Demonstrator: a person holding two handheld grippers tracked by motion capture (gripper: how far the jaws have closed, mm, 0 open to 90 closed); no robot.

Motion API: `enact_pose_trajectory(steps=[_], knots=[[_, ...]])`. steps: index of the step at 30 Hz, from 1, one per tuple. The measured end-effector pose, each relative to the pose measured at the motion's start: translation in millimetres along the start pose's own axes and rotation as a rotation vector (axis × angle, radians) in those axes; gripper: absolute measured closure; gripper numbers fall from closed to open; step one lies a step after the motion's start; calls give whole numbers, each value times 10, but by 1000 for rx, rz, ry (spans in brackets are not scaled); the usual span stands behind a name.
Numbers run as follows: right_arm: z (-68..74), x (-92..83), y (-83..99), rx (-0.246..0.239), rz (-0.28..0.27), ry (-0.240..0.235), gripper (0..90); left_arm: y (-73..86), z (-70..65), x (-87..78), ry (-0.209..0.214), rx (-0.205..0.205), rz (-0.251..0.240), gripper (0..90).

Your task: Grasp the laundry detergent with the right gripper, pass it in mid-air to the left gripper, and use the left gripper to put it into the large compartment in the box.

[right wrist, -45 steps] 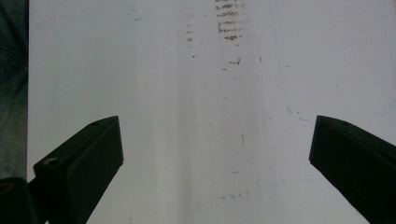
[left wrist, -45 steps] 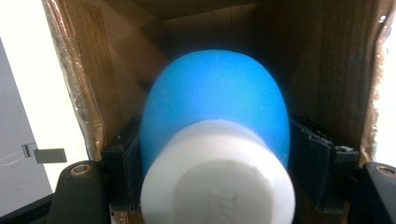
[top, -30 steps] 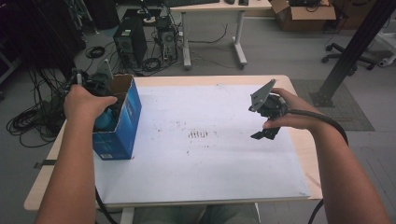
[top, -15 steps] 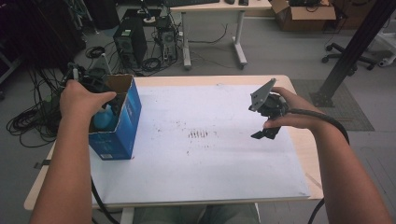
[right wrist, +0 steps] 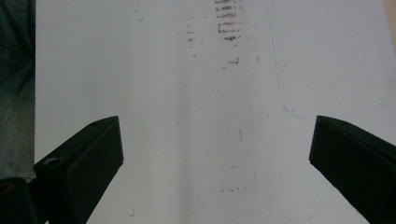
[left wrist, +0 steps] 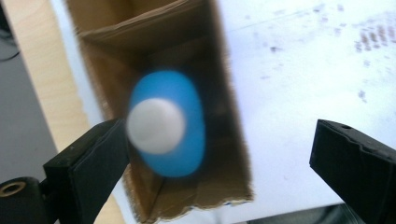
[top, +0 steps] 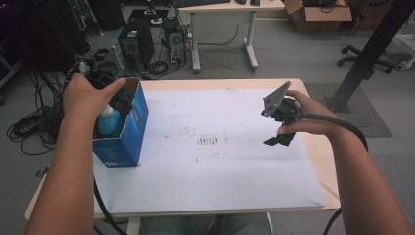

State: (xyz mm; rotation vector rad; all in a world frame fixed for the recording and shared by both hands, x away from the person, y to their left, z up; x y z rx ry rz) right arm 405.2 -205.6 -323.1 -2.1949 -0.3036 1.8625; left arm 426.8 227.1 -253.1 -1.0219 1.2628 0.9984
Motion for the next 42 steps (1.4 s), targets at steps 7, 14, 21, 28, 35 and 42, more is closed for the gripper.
enact_pose_trajectory(steps=[7, 14, 21, 28, 35, 42], knots=[[12, -23, -11, -5, -2, 1, 29, -68, -127, -112, 12, 122, -16, 48], [10, -33, -10, -7, -2, 3, 29, -104, -369, -324, 53, 285, -79, 48], [20, -52, -7, -9, -2, 6, 29, -84, -724, -441, 59, 482, -31, 48], [37, -79, 2, -13, 3, 10, 29, -85, -1008, -534, 18, 612, -27, 44], [52, -102, 9, -17, 4, 12, 29, -69, -1273, -568, -3, 750, -1, 44], [64, -86, 18, -17, 5, 8, 29, -49, -1456, -531, 14, 859, 32, 47]])
Point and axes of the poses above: each handheld gripper's, and its own axes: x roughly forward along the jaws, y roughly out of its underside, z roughly to its left, the point moved 5 cm from there along x, roughly forward along the jaws, and after that the axes turned 7 degrees about z, right-handed, at the moved point
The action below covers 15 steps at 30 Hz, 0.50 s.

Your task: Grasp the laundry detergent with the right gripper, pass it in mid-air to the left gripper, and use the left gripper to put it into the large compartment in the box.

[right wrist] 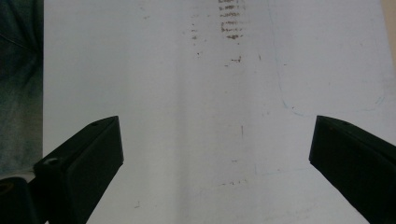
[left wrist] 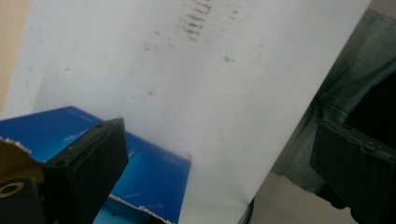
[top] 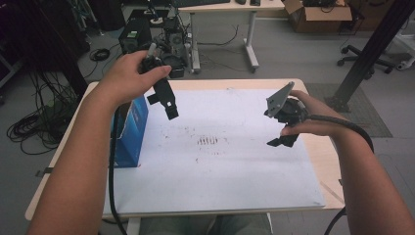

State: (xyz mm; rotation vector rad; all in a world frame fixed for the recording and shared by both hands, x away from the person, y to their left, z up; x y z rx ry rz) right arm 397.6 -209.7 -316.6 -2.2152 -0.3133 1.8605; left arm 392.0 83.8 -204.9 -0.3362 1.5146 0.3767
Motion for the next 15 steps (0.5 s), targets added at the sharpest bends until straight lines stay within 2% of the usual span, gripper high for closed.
enact_pose_trajectory(steps=[7, 10, 13, 15], knots=[[11, -10, 1, -3, 3, -2, 29, -75, -101, 25, 37, 102, 40, 45], [17, -13, 11, 0, 18, -9, 29, -100, -105, 59, 25, 121, 71, 46], [9, -16, 21, 7, 24, -15, 29, -137, -118, 91, 36, 150, 84, 47], [-4, -8, 27, 8, 30, -18, 29, -163, -119, 105, 38, 156, 92, 48]])
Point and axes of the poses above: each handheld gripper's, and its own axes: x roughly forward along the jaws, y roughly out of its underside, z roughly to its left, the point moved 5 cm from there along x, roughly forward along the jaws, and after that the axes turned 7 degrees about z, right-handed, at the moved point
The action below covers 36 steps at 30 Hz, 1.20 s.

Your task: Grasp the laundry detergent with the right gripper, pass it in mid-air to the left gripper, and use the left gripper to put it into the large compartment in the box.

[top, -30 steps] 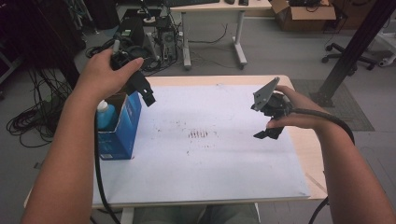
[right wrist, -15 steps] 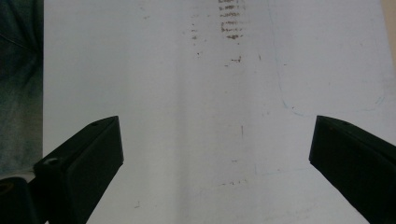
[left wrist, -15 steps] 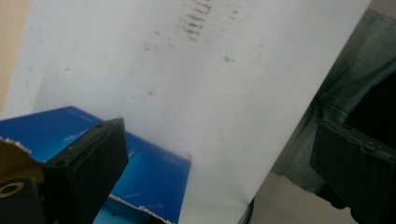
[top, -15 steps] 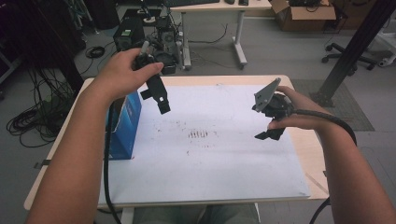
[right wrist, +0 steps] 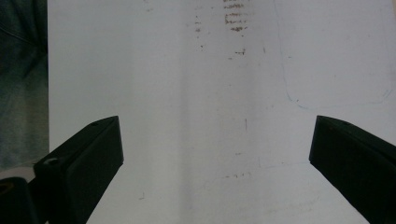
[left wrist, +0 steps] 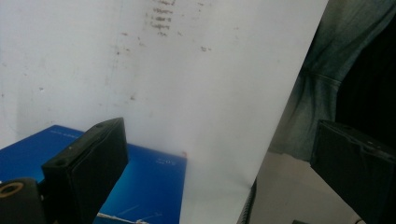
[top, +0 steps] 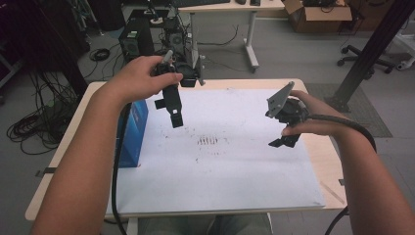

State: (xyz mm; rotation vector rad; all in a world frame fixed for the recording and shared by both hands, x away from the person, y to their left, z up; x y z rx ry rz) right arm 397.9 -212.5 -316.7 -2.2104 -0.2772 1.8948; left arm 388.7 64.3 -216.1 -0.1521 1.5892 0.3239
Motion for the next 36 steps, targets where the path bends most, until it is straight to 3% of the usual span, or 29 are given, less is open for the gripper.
enact_pose_trajectory(steps=[16, 36], knots=[[-50, 69, 30, 7, 32, -25, 30, -69, -2, 12, 8, 28, 55, 45], [-90, 29, -27, 6, 49, -24, 30, -19, 85, 60, 23, 6, 43, 46]])
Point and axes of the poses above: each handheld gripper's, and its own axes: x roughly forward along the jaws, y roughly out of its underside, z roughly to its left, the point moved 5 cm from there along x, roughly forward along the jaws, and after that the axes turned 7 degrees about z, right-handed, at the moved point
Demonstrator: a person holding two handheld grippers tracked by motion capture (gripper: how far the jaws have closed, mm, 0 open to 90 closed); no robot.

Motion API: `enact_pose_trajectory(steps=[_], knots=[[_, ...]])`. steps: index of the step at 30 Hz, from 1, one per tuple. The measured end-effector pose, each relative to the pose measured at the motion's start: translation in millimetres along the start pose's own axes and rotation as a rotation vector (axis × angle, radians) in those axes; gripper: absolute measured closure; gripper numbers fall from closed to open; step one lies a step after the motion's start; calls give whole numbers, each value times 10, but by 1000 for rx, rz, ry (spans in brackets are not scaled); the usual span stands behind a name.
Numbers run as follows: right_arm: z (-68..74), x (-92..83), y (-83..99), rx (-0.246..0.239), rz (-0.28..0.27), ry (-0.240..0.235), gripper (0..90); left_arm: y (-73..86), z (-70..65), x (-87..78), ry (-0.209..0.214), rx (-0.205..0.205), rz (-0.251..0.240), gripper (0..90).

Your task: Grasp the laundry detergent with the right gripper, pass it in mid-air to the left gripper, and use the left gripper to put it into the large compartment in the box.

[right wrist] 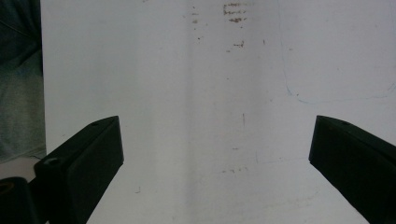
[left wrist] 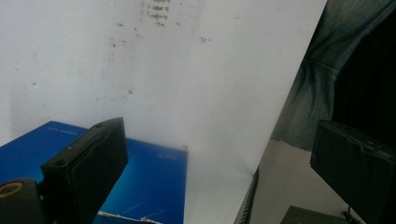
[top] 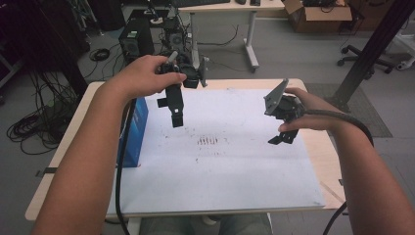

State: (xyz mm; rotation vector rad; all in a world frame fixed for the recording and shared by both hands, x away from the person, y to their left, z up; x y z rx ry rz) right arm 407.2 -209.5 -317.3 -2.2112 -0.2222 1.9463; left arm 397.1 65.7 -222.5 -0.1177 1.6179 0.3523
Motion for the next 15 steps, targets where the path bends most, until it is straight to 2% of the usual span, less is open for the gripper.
enact_pose_trajectory(steps=[11, 15], knots=[[-22, 9, -18, -1, -10, 3, 30, -17, 55, 43, 9, -1, -5, 46], [-20, -15, -35, -9, -34, 11, 30, -38, 82, 49, 17, -20, -15, 46]])
Point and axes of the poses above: each handheld gripper's, and its own axes: x roughly forward along the jaws, y roughly out of its underside, z roughly to its left, the point moved 5 cm from there along x, roughly forward along the jaws, and after that the axes turned 7 degrees about z, right-handed, at the moved point
